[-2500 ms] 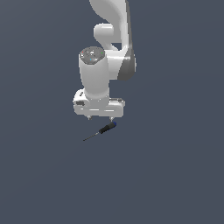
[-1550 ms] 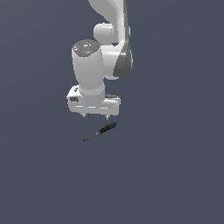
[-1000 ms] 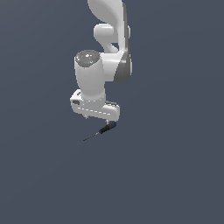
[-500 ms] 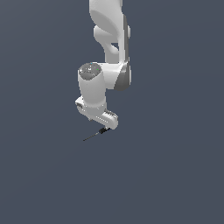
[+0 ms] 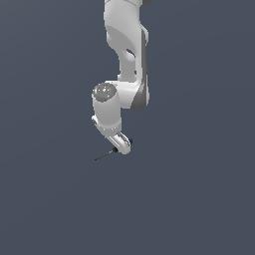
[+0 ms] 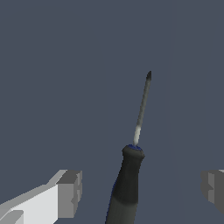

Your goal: Pick up the object and move it to a goal position.

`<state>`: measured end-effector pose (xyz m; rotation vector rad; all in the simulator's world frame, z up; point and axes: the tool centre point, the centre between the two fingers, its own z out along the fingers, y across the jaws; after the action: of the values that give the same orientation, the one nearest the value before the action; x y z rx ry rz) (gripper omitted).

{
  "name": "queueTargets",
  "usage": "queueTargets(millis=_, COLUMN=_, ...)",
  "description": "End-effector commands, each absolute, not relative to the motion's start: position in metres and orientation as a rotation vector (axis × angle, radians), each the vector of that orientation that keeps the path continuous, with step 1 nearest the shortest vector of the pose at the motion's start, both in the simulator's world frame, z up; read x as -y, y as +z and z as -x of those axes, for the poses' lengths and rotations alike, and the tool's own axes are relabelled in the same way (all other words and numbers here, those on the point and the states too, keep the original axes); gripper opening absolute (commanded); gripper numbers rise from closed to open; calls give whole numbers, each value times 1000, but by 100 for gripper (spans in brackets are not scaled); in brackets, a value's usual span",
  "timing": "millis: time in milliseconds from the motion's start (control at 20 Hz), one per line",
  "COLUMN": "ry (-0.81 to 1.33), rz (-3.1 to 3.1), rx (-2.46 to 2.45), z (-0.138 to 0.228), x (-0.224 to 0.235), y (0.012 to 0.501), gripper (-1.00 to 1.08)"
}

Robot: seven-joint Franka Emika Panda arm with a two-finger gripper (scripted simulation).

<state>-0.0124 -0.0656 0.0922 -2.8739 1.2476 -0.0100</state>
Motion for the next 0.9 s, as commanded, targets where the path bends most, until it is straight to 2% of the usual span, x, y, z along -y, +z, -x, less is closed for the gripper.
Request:
queueTargets(millis=0, ry=-7, rz=2836, rx=-1336, z=14, x=66, y=84, gripper=100)
queueTargets(millis=850, ry=0, rz=2740, rx=-1538, z=20, x=67, y=64, gripper=100)
